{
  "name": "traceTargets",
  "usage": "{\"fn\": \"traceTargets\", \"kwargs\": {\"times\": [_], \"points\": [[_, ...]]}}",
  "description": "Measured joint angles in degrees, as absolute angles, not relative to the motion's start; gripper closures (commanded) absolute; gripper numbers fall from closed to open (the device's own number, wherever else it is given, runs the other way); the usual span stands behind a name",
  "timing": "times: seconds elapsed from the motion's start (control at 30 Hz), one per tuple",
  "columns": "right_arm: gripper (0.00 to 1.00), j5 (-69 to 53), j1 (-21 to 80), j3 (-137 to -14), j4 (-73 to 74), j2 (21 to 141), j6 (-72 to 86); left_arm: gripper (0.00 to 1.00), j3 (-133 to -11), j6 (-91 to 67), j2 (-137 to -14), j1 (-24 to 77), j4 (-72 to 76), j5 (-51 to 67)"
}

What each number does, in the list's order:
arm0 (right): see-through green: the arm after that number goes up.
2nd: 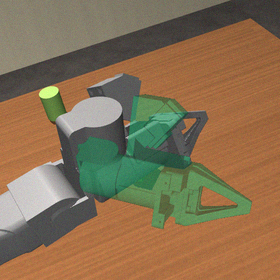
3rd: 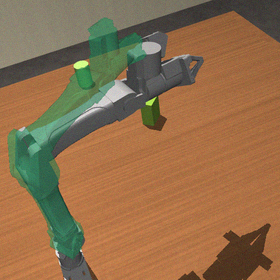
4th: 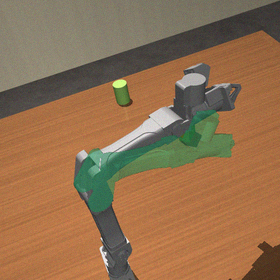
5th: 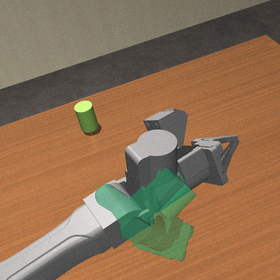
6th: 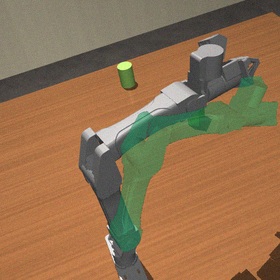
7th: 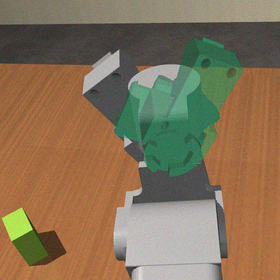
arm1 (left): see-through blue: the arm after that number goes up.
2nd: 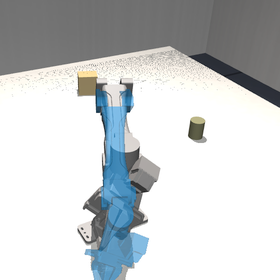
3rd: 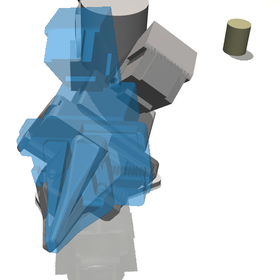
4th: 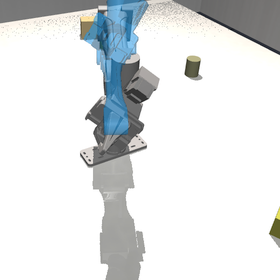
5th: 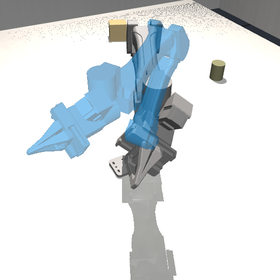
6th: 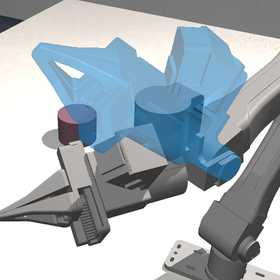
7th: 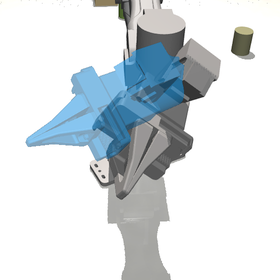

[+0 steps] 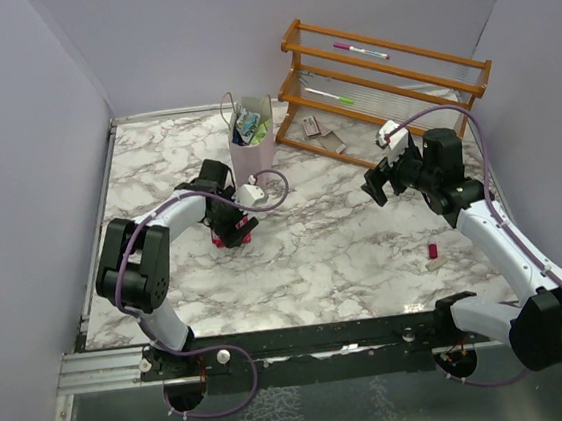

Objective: Place the snacks into the paper bag
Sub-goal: Pick up the snack from the center of the board.

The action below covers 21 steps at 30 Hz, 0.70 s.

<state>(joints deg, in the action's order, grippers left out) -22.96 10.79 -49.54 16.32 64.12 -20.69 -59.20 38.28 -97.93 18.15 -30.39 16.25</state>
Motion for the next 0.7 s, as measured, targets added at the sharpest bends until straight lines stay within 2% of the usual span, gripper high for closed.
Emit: {"fn": "traceTargets", "kwargs": {"times": [0.1, 0.3, 0.7], "points": [[0.01, -22.96, 10.79, -49.54, 16.32, 64.14, -20.71, 0.12, -59.53, 38.70, -98.15, 18.15, -31.09, 16.25], [0.01, -22.96, 10.79, -49.54, 16.32, 64.14, -20.71, 0.11, -59.53, 39.53, -98.17, 18.28, -32.12, 16.27], [0.01, -22.96, 10.79, -49.54, 16.32, 64.14, -20.73, 0.33, -56.69, 38.81, -95.90, 18.52, -30.26, 15.79]]}}
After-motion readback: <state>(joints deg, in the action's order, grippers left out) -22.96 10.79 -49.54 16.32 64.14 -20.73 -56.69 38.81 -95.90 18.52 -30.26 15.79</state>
